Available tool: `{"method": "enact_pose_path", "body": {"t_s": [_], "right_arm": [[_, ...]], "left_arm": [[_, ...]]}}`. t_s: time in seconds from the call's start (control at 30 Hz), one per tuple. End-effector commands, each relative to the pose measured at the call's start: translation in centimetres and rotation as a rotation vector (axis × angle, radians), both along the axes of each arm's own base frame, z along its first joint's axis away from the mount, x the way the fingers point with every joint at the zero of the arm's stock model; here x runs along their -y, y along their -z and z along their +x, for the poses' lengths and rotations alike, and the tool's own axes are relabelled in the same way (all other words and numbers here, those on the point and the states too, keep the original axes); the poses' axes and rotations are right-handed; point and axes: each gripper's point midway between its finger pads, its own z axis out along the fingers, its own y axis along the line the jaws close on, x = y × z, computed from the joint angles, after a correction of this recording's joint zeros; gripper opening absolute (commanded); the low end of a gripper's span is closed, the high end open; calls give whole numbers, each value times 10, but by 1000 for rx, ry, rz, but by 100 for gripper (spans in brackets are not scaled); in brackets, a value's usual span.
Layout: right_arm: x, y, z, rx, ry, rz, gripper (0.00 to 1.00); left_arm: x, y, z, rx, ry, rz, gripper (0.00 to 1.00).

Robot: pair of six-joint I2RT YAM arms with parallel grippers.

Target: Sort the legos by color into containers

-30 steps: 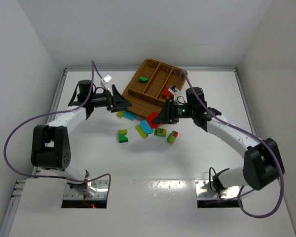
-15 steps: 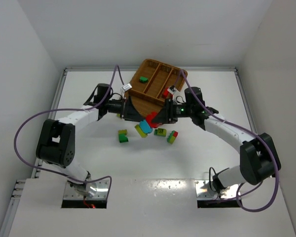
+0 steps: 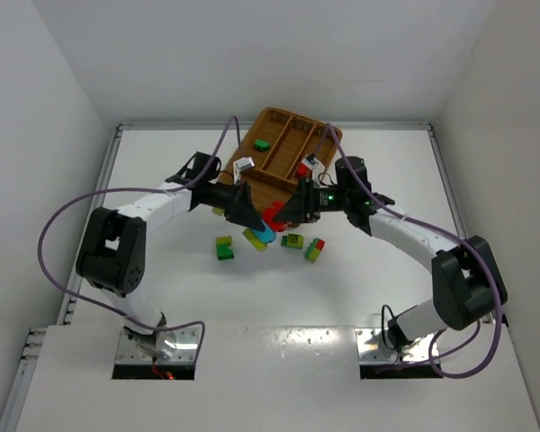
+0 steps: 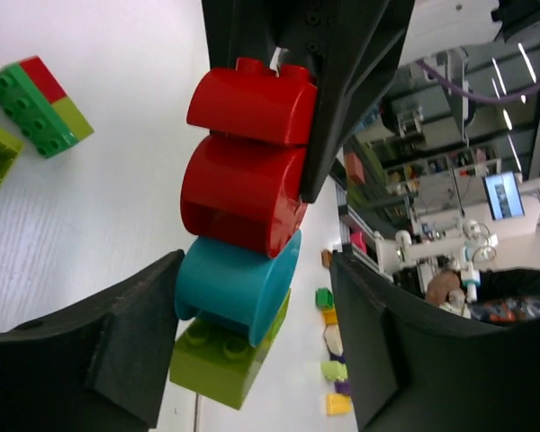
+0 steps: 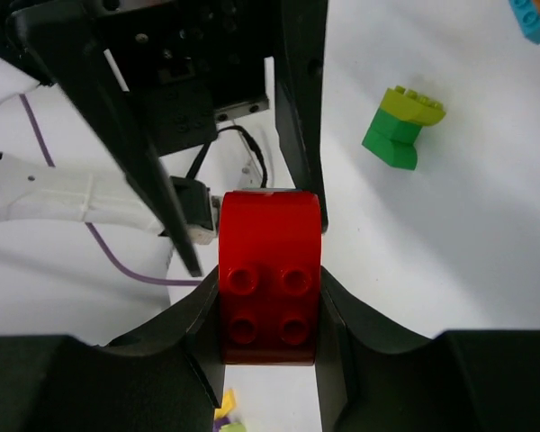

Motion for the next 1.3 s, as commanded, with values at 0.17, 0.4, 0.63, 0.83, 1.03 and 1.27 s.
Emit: {"method": "enact_pose_path", "body": {"t_s": [0.17, 0.4, 0.63, 0.83, 1.03, 1.27], "right_arm": [[-7, -28, 14, 98, -3, 64, 14], [0, -24, 15, 85, 25, 20, 14], [52, 13, 39, 21, 237, -289, 13], [113, 74, 39, -62, 473, -700, 15], [121, 77, 31, -73, 522, -699, 15], [122, 70, 37, -45, 535, -703, 15]], "left_arm": [[3, -2, -20, 3, 135, -118, 60], [-17, 8, 5, -61, 31, -136, 5], [-53, 18, 35, -102, -106, -132, 0], [-69, 56, 47, -253, -170, -112, 0], [-68, 52, 55, -243, -168, -114, 0], [-76, 27, 62, -164, -180, -109, 0]]}}
